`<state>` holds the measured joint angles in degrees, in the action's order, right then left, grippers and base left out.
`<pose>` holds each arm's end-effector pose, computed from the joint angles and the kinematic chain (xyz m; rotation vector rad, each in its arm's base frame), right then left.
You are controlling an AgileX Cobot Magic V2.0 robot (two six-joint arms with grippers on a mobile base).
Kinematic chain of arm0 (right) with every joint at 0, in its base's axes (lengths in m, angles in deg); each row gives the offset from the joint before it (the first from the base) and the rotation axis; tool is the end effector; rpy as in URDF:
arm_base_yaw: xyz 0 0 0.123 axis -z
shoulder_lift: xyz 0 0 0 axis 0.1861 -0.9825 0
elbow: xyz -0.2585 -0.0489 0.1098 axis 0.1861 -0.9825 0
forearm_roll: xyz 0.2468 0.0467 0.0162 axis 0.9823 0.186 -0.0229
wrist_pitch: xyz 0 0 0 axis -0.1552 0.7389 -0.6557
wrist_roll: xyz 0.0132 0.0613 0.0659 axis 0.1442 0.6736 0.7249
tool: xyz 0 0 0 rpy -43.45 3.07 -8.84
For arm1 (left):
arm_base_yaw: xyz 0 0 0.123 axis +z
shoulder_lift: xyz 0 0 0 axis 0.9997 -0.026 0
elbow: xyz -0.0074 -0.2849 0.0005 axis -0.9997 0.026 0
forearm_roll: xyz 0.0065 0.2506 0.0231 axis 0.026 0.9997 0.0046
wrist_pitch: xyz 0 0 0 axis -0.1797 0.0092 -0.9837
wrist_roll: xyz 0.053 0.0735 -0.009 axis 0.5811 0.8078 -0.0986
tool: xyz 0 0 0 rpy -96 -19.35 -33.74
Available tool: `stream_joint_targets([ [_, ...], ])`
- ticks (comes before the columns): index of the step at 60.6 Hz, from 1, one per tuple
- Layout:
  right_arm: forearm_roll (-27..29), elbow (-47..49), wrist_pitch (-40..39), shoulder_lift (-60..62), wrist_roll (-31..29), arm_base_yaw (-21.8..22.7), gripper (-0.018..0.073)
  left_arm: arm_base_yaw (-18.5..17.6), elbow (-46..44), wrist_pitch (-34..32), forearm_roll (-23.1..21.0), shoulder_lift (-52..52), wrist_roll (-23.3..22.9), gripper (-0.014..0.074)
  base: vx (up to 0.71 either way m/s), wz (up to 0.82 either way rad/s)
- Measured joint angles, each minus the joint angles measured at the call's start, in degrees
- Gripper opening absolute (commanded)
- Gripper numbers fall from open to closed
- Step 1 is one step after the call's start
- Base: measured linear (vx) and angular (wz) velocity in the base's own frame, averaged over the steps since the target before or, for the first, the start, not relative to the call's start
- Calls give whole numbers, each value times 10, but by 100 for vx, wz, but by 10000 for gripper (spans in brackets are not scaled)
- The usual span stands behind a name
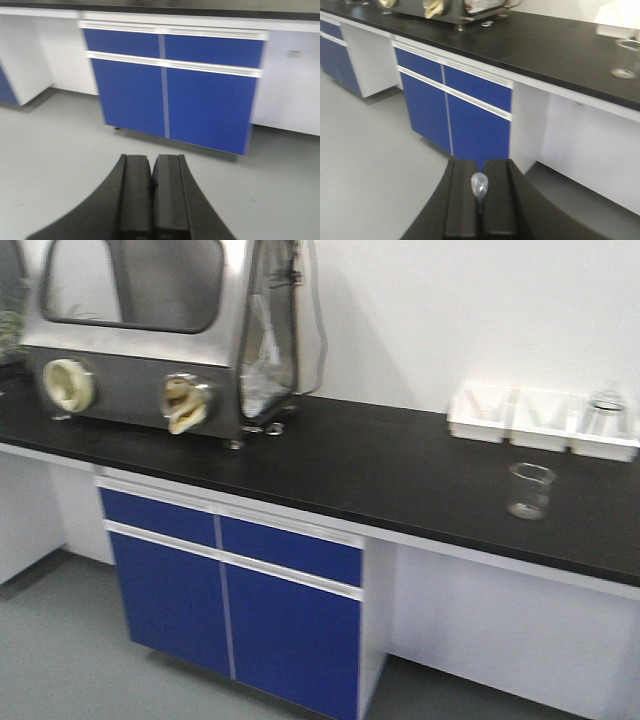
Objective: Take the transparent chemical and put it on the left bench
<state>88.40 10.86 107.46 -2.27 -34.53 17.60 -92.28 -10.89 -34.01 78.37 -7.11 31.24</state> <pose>0.0718 0.0271 0.2741 -0.2514 1.8092 0.2201 0.0567 -0.0037 0.2036 0.0740 1.5105 -0.0274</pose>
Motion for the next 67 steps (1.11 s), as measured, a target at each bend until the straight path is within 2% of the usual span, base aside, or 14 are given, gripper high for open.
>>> stream_joint_targets([
  [13,0,0,0,0,0,0,-1,0,0,0,0,0,0,-4,34,37],
  [25,0,0,0,0,0,0,-1,0,0,0,0,0,0,-4,40,-1],
  [67,0,0,0,0,0,0,-1,0,0,0,0,0,0,-4,40,-37],
])
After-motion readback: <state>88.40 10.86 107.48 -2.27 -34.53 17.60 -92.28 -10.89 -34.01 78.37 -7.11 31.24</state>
